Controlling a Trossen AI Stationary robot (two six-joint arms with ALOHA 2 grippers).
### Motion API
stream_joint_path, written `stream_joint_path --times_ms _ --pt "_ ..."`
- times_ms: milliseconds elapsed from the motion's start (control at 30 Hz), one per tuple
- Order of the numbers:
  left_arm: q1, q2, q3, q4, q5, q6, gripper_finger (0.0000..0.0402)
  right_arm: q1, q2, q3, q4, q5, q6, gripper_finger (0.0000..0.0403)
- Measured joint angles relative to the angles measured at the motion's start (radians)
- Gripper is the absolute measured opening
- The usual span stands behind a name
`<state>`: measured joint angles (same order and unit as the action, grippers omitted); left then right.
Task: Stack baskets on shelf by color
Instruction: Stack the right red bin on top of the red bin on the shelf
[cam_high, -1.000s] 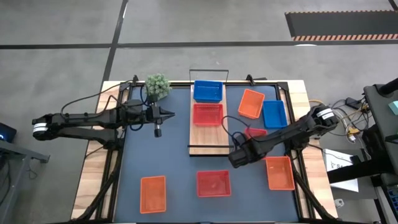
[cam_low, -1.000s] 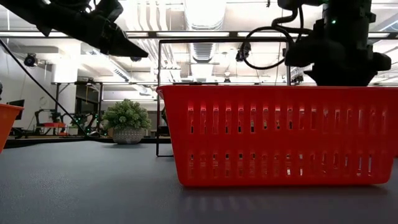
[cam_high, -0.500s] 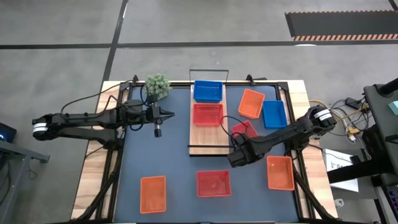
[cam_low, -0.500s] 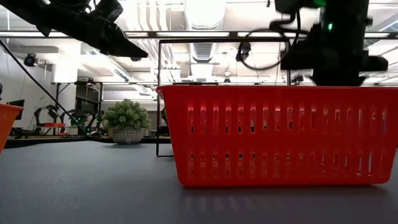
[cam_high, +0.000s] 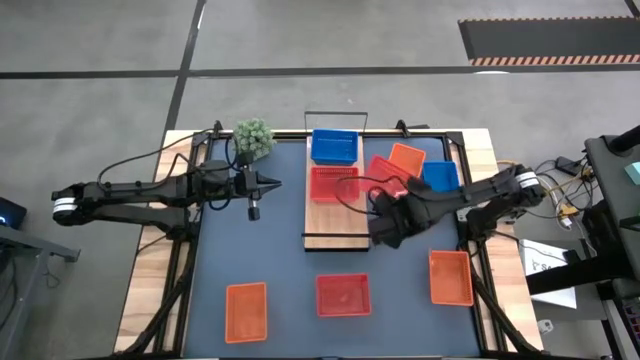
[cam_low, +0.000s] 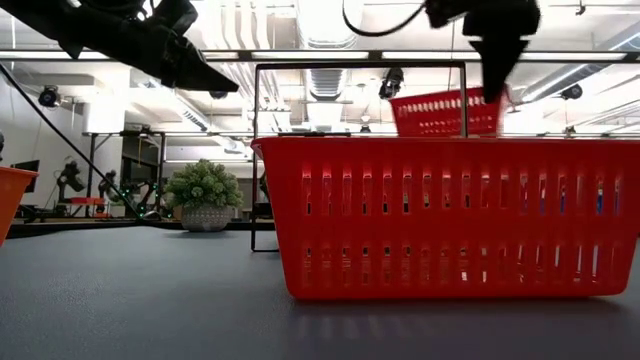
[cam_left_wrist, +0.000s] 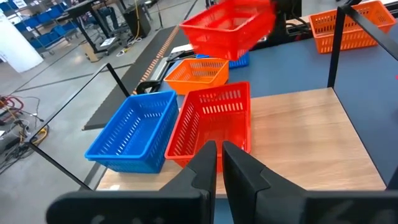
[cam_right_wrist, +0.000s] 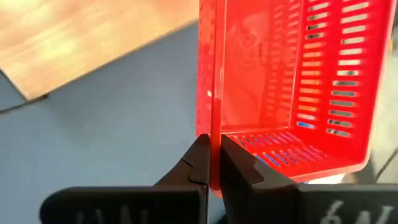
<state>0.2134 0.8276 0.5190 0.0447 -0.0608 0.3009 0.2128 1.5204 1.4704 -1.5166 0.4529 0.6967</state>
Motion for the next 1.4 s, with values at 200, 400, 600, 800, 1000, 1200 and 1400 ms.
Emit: stream_joint_path --times_ms 200,400,600,800,1000,1200,1400 --pt "0.0 -0.002 0.0 -0.001 0.0 0.003 0.001 -0.161 0.0 0.051 0.201 -0.024 -0.486 0.0011" --pt "0.0 -0.008 -0.001 0.0 0.0 0.003 0.001 -0.298 0.0 0.051 0.495 -0.266 -0.946 0.0011" --pt "0.0 -0.014 -0.001 0.0 0.0 0.002 0.001 -0.397 0.028 0.051 0.557 -0.387 -1.049 0.0011" --pt "0.0 -0.017 -0.002 -0.001 0.0 0.001 0.001 -0.409 0.068 0.051 0.549 -0.435 -1.074 0.0011" --pt "0.0 -0.017 -0.002 -0.001 0.0 -0.003 0.001 -0.403 0.079 0.05 0.497 -0.426 -0.995 0.0011" --pt "0.0 -0.017 -0.002 -0.002 0.0 -0.005 0.001 -0.403 0.08 0.05 0.502 -0.395 -0.958 0.0011" --pt "0.0 -0.017 -0.003 -0.002 0.0 -0.005 0.001 -0.403 0.113 0.05 0.502 -0.382 -0.967 0.0011"
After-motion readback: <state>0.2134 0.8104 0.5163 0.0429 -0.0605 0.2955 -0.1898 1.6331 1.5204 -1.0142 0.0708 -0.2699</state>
